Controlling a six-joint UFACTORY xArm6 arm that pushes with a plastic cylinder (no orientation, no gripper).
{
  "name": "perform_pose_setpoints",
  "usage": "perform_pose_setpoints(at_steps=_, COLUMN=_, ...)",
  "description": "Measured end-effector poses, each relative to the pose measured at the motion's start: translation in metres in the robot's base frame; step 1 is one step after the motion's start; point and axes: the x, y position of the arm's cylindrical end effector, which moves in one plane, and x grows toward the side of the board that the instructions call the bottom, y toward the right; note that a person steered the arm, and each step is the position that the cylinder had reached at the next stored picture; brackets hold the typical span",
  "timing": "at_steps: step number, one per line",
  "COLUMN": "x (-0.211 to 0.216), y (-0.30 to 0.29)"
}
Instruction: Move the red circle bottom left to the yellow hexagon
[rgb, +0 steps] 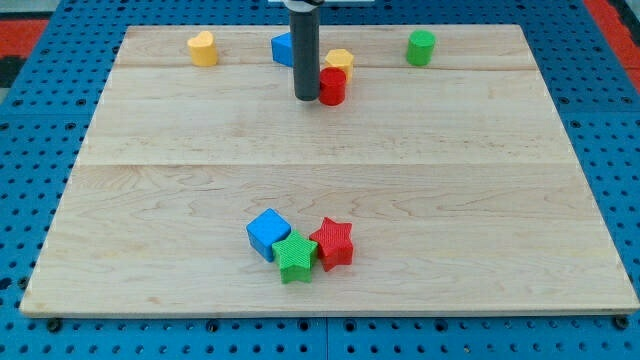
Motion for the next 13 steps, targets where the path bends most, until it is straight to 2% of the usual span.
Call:
perform_pose_setpoints(at_steps=1, x=0.015, y=-0.005)
perform_pose_setpoints(at_steps=2, x=0.039, y=0.089)
perform_pose_setpoints(at_steps=3, x=0.005, y=0.087)
perform_pose_setpoints(at_steps=4, x=-0.007, y=0.049)
perform_pose_setpoints(at_steps=6, x=-0.019, y=0.035)
perform_pose_setpoints(at_steps=7, x=-0.001, y=0.010)
perform_pose_setpoints(at_steps=8, x=0.004, y=-0.033)
perform_pose_setpoints(at_steps=9, x=0.021, y=-0.109)
perform_pose_setpoints(at_steps=10, x=-0.011, y=-0.117)
perform_pose_setpoints(at_steps=11, x=-0.036, y=-0.097)
perform_pose_setpoints(at_steps=13, x=-0.047, y=-0.024)
